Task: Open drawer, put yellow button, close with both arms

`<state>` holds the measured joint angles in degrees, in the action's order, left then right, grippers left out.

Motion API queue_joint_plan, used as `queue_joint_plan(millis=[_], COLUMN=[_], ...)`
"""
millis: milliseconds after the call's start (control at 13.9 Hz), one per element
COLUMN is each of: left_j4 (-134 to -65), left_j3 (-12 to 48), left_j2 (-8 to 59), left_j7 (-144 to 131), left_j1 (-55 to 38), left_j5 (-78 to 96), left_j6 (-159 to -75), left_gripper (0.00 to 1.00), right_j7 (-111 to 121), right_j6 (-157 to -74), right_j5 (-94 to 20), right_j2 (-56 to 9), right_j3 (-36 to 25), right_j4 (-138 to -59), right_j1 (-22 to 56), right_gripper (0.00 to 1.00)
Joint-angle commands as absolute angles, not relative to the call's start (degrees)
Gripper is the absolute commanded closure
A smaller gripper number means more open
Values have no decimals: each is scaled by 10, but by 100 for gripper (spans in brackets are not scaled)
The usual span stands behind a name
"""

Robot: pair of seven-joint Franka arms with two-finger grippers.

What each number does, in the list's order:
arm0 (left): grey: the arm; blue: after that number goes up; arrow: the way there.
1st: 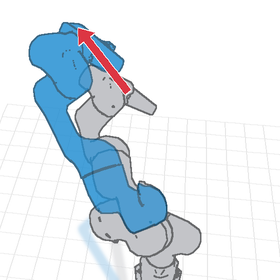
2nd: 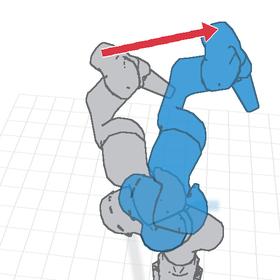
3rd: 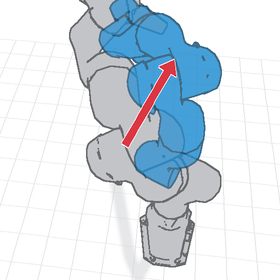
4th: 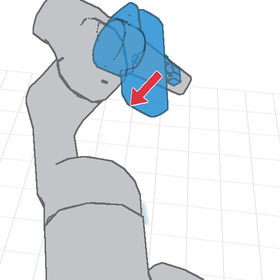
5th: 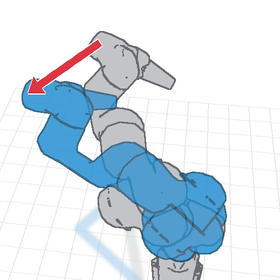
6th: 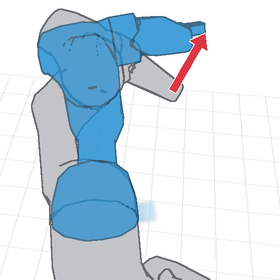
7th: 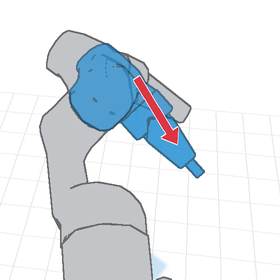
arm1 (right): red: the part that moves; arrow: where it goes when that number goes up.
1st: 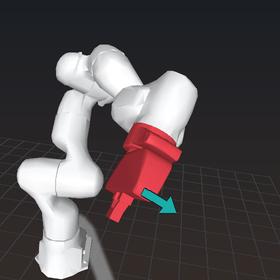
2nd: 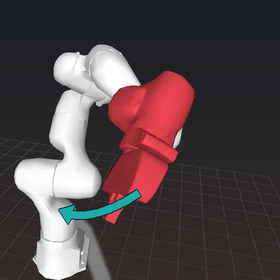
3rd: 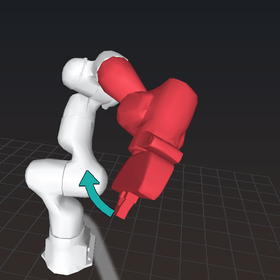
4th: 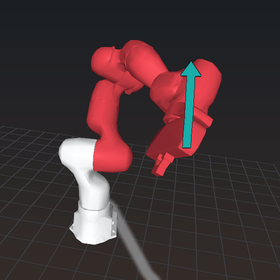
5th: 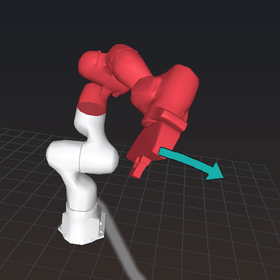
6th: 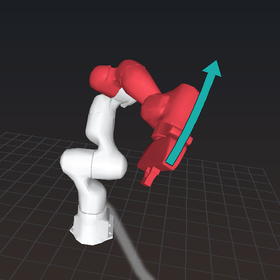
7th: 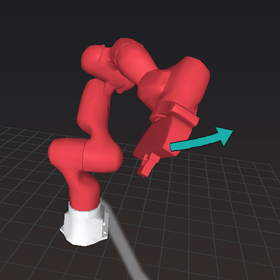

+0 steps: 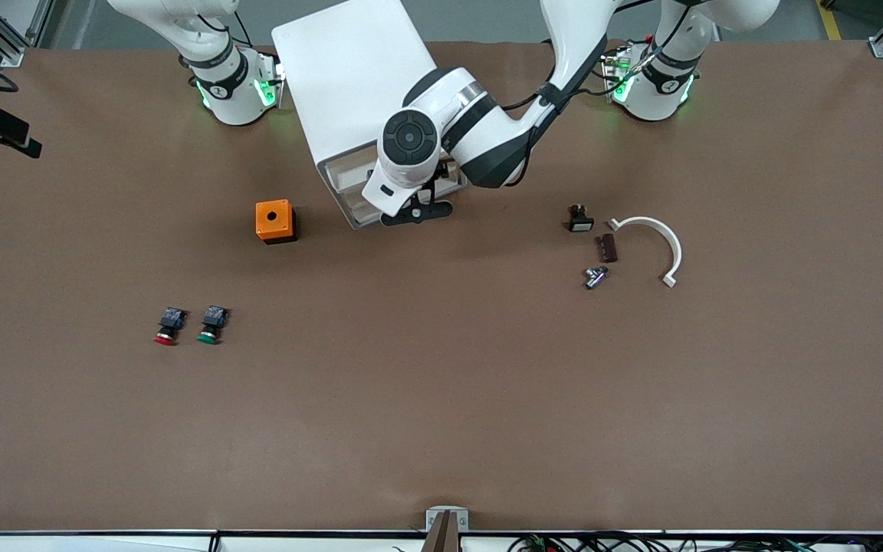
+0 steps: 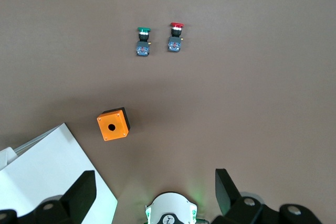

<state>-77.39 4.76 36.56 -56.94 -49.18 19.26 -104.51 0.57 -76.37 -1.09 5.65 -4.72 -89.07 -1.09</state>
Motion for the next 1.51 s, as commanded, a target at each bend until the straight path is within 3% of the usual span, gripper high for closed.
queue_joint_plan(millis=[0,288,865,1442], left_j4=[-784,-791,-791,-789], left_j3=[59,69,76,71], left_j2=[360,359,358,336], left_j7=[-563,-563,-563,-564], left_j1=[-496,-496,-495,-452], left_j5=[210,210,239,230], left_j6=[-1045,-1045,-1045,-1045], left_gripper=[0,0,0,0], right_j7=[11,12,28,56], right_j6=[-776,-786,-821,-819], right_j5=[-7,-6,29,-8], right_j2=[94,130,127,128], right_j3=[-39,-40,-35,-43], right_j4=[-919,-959,-961,-962], right_j1=[-20,-21,1,-39], right_gripper=[0,0,0,0])
